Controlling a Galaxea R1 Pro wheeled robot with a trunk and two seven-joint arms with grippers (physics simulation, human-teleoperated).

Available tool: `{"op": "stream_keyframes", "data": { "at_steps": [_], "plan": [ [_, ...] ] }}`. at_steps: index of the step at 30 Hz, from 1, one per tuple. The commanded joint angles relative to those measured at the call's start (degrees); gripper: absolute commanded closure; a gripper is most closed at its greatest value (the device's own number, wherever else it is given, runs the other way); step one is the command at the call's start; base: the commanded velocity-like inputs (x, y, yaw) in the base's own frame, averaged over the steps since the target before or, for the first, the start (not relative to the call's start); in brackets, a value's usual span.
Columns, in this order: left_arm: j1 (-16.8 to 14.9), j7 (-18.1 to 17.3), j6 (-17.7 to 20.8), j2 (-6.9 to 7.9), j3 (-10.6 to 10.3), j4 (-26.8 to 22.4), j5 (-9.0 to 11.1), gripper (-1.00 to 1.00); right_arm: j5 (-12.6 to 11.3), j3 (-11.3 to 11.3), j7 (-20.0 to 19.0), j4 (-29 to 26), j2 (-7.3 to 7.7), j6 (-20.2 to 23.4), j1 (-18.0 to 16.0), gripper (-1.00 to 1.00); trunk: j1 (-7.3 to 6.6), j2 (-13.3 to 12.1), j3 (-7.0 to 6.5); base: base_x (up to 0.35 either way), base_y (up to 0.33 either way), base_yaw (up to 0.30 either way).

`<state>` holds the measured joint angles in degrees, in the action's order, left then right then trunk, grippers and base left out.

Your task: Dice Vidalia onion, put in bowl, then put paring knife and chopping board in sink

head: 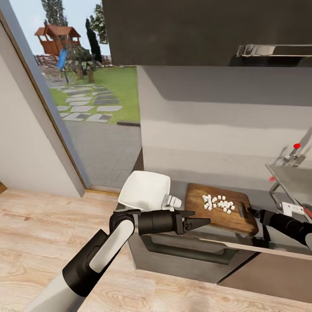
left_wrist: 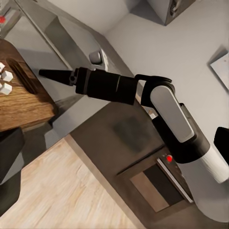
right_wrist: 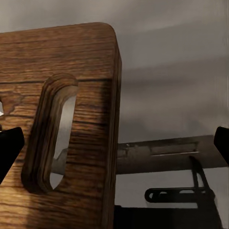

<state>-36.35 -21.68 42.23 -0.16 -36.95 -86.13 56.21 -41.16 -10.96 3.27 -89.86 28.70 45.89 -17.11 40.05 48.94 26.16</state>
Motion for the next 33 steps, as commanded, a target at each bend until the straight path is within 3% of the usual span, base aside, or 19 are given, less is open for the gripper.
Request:
{"op": "stream_keyframes", "data": {
  "at_steps": [1,33],
  "plan": [
    [0.0,0.0,0.3,-0.02,0.0,0.0,0.2,-1.0,-0.2,0.0,0.3,-0.1,-0.01,0.3,-0.1,-1.0,0.01,0.1,0.16,0.0,0.023,0.0],
    [0.0,0.0,0.3,-0.02,0.0,0.0,0.2,-1.0,0.3,0.0,0.3,-0.1,-0.22,0.3,-0.1,-1.0,0.01,0.1,2.61,0.009,0.019,0.0]
  ]
}}
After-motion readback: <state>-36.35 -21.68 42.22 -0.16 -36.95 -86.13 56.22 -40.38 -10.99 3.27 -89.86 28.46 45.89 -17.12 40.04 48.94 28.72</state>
